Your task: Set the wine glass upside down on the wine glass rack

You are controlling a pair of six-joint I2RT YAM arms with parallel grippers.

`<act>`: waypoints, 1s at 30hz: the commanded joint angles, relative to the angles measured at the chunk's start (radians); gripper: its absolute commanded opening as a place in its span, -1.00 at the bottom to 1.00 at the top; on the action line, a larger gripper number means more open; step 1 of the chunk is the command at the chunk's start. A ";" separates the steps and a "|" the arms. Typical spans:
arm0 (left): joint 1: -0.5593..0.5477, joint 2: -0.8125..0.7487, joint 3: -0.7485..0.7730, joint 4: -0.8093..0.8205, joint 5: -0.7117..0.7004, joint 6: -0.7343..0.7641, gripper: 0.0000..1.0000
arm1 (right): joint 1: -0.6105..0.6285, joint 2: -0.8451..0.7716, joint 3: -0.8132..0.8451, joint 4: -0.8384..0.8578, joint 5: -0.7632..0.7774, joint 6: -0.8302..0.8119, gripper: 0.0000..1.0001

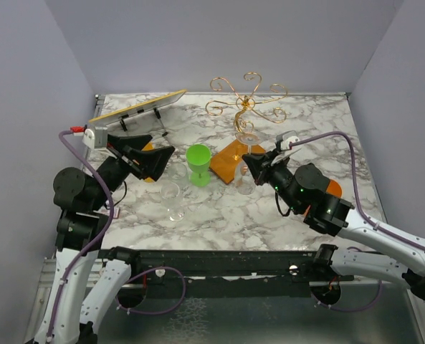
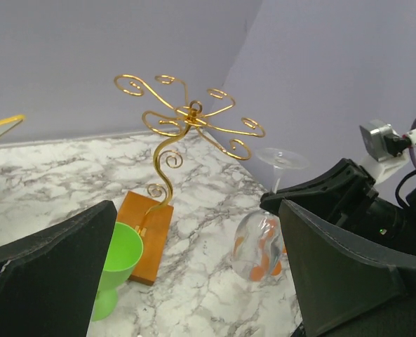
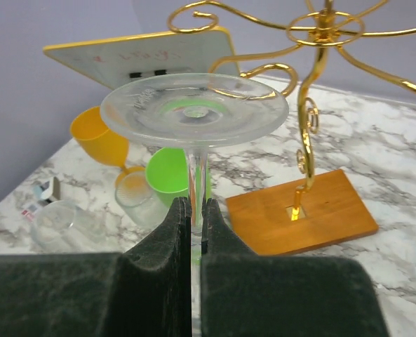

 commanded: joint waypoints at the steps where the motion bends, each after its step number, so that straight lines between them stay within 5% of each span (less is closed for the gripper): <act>1: 0.000 0.046 -0.008 -0.036 -0.055 -0.027 0.98 | -0.011 -0.025 0.025 0.049 0.134 -0.076 -0.99; 11: 0.001 0.174 0.020 -0.132 -0.110 -0.083 0.98 | -0.169 0.046 0.059 0.077 0.028 -0.024 -0.99; 30: 0.000 0.196 -0.005 -0.138 -0.092 -0.091 0.98 | -0.214 0.195 0.133 0.115 -0.026 0.042 -0.99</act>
